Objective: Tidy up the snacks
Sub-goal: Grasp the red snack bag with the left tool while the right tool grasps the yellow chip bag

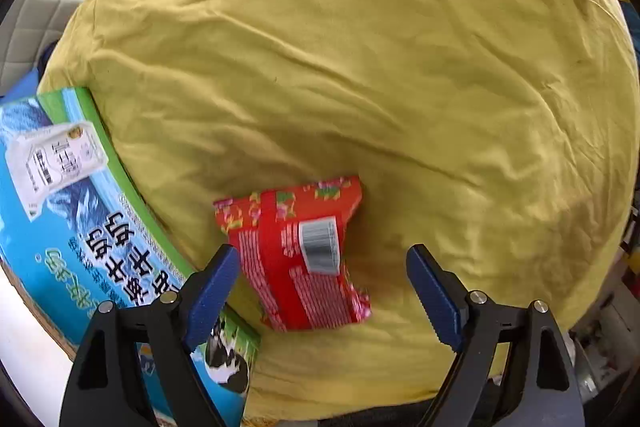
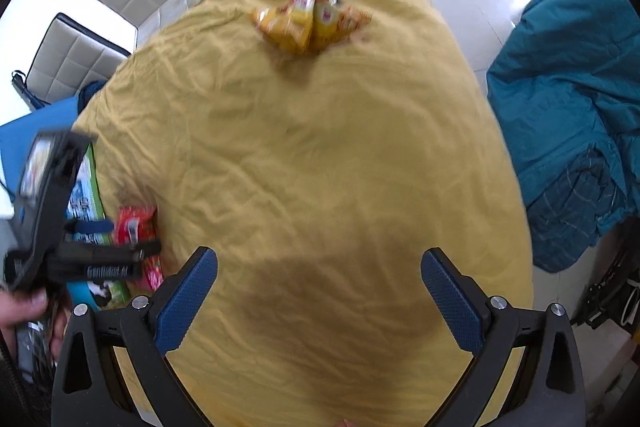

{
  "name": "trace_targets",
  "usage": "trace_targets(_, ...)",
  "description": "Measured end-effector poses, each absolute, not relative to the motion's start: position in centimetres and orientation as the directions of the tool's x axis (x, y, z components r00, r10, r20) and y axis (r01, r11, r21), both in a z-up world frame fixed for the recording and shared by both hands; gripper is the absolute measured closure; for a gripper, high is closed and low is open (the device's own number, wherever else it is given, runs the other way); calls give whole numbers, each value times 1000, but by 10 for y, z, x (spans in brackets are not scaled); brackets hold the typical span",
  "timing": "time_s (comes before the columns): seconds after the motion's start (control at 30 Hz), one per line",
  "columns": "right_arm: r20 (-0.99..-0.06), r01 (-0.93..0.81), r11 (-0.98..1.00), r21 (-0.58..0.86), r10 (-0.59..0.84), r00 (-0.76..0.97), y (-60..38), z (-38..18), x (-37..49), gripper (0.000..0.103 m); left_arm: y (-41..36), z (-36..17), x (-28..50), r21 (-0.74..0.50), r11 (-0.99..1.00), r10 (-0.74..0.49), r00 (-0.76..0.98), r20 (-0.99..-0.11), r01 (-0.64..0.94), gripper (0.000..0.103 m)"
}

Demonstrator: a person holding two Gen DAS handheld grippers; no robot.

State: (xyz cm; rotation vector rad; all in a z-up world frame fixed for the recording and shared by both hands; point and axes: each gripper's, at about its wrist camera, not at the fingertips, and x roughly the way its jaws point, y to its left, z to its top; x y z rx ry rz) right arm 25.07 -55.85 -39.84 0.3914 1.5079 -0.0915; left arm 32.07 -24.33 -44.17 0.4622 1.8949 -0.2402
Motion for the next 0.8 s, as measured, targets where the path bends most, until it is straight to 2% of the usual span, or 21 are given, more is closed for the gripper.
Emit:
trace_targets(0.2,-984,208,962,178,174,40,-576,-392,297,0,-220,-485,304,82,893,292,-432,-853,443,20)
trace_targets(0.23,-986,193,967,168,164,37,-580,-391,307,0,-218,-487,305,76,905,269,-423,-865,419,29)
trace_targets(0.27,-988,179,972,153,149,37,-583,-390,316,0,-215,-488,305,55,922,229,-426,-876,383,43)
trace_targets(0.3,-990,166,976,142,137,41,-586,-389,326,0,-211,-487,305,20,945,171,-441,-881,327,47)
trace_targets(0.33,-990,157,978,136,131,41,-589,-389,334,0,-206,-486,306,7,954,144,-437,-888,300,58)
trace_targets(0.47,-992,132,983,128,127,16,-599,-400,374,0,-201,-472,310,-21,976,55,-337,-940,217,60)
trace_targets(0.67,-977,160,967,198,209,-51,-606,-437,419,0,-213,-467,342,-118,988,-85,-287,-954,99,60)
trace_targets(0.8,-967,199,955,219,240,-88,-608,-465,429,0,-215,-475,354,-140,987,-117,-256,-960,75,59)
